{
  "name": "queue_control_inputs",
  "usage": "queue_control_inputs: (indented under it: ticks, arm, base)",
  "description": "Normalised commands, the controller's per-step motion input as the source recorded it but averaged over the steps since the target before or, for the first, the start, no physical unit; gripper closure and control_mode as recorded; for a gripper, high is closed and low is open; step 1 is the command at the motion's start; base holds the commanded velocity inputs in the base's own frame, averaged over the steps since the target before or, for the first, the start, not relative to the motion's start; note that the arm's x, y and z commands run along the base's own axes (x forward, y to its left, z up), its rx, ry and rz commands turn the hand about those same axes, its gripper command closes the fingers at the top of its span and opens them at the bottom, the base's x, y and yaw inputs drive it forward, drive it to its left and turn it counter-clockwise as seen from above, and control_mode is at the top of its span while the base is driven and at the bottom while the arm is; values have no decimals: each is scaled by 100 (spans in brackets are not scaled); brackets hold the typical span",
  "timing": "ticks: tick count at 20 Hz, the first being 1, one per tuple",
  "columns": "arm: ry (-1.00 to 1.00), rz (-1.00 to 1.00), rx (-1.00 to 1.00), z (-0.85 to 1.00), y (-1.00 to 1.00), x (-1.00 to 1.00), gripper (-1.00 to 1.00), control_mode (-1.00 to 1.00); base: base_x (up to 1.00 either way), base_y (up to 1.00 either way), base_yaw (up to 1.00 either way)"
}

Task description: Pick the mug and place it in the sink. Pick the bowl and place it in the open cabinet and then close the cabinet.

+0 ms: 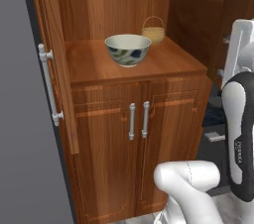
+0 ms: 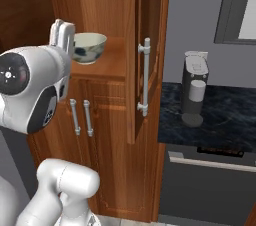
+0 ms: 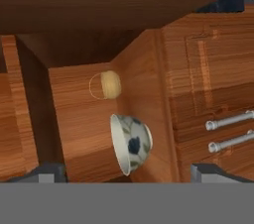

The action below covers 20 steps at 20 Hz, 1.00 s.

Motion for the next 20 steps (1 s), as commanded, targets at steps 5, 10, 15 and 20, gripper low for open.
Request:
queue_control_inputs:
  ticks: [5,10,15,20]
  arm:
    - [-8,-8,12,14,-53,-65,-100,-100]
    - [-7,-9,9,7,-42,-58,-100,-100]
    - [-1,-5,6,-4,-58,-18,-100,-100]
    - [0,0,5,-3,-66,-24,-100,-100]
  base:
    - [0,0,0]
    - [0,0,0]
    - [0,0,0]
    - [0,0,0]
